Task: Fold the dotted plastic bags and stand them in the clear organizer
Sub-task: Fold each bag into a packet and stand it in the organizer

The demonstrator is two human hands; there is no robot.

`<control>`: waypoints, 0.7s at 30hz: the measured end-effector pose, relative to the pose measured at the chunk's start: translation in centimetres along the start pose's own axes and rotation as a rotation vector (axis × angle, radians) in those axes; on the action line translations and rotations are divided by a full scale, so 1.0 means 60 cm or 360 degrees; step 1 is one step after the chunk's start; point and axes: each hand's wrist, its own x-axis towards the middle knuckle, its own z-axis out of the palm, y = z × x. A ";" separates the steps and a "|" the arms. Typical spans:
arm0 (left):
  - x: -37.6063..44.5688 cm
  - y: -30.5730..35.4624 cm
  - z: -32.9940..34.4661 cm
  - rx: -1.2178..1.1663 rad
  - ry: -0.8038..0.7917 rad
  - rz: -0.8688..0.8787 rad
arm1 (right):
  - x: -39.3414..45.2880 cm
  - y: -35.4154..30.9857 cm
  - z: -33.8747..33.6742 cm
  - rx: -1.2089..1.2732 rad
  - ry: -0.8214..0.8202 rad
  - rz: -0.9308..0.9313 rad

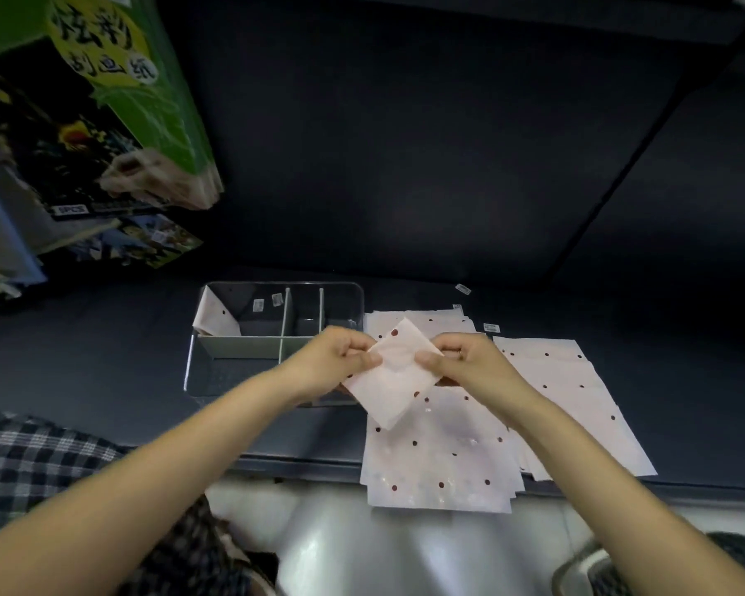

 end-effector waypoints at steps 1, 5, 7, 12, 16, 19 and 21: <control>0.001 0.000 -0.022 0.0089 -0.0009 0.0021 | 0.012 -0.010 0.009 -0.0044 -0.0057 -0.0003; 0.003 -0.020 -0.106 0.0185 -0.0024 0.0025 | 0.068 -0.042 0.049 -0.0108 -0.0263 0.0018; 0.003 -0.035 -0.143 0.0135 0.0015 -0.0012 | 0.098 -0.053 0.072 -0.0119 -0.0325 0.0047; 0.006 -0.105 -0.216 0.0154 0.0387 -0.0080 | 0.189 -0.069 0.150 -0.0321 -0.0149 0.0018; -0.002 -0.178 -0.267 0.1029 0.1082 -0.0327 | 0.259 -0.077 0.222 -0.0535 0.0122 -0.0115; 0.003 -0.212 -0.280 0.1022 0.0973 -0.0459 | 0.294 -0.077 0.278 -0.0981 0.0187 -0.0344; 0.010 -0.229 -0.279 0.0890 0.0879 -0.0474 | 0.310 -0.071 0.311 -0.1269 0.0233 -0.0485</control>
